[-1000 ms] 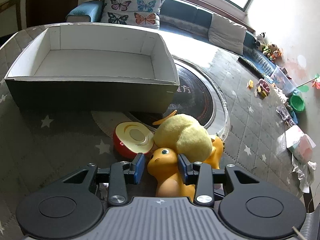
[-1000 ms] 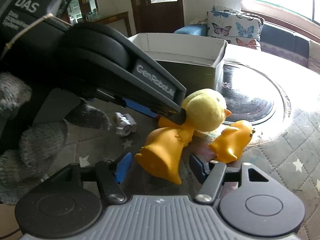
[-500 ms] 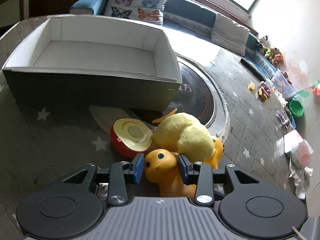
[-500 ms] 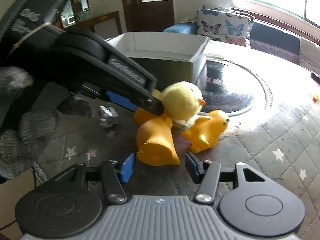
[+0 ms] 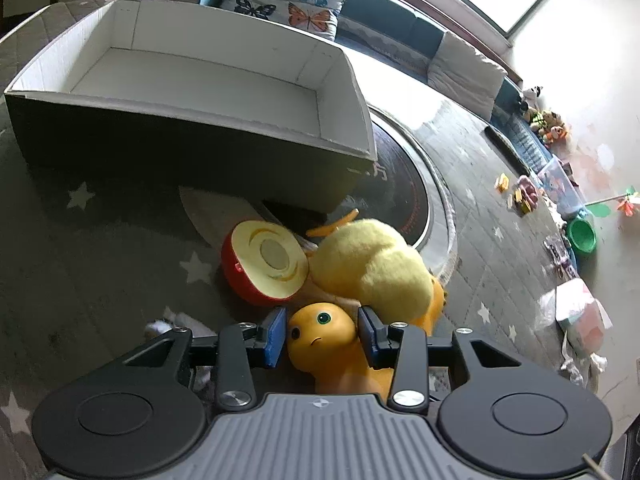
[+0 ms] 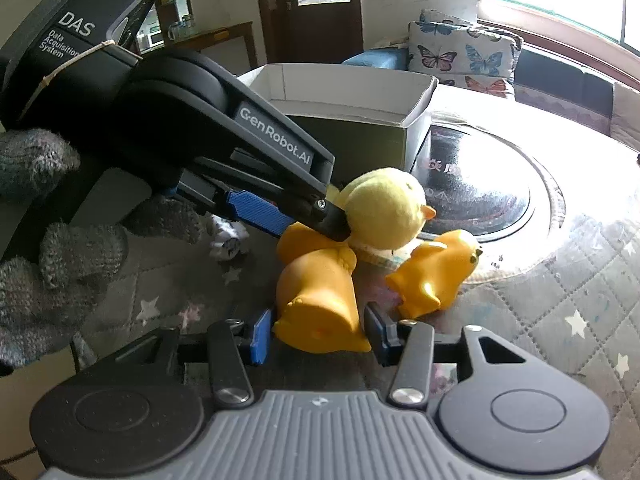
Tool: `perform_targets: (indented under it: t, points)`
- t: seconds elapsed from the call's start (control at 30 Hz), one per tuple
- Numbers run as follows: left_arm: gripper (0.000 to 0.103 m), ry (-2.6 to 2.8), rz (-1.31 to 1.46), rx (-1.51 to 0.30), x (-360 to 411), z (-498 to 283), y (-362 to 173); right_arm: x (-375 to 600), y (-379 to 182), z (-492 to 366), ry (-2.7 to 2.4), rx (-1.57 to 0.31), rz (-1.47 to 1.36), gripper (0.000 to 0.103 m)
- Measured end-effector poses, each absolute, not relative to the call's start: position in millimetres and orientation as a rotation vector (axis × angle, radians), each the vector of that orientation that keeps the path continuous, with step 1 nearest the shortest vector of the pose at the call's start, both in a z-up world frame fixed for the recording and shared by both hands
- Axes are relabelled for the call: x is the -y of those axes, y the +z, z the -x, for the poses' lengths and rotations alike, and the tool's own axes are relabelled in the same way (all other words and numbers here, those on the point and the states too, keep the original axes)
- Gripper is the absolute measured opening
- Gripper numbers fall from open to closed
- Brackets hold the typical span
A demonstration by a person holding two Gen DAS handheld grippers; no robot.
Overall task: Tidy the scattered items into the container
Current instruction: 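Close the left tool on the duck's head while the right tool grips its body, then lift the orange duck off the table with both tools together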
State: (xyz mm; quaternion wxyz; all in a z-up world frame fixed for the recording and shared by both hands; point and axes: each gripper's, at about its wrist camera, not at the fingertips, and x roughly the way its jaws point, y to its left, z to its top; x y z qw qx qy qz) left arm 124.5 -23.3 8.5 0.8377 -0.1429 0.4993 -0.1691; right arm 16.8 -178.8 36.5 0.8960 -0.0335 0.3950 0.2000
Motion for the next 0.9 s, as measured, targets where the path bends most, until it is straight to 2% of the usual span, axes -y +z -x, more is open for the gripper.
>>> perform_targets:
  t: [0.47, 0.6, 0.9]
  points:
    - [0.042, -0.343, 0.367, -1.1, 18.6, -116.9, -2.1, 186.8, 38.1, 4.8, 0.465, -0.834, 0.072, 0.048]
    - [0.042, -0.349, 0.352, -1.09, 18.4, -112.5, 1.4, 186.9, 43.9, 3.3, 0.477, -0.815, 0.074, 0.043]
    - [0.041, -0.347, 0.352, -1.082, 14.6, -111.0, 1.3, 177.8, 43.5, 2.2, 0.477, -0.825, 0.134, 0.043]
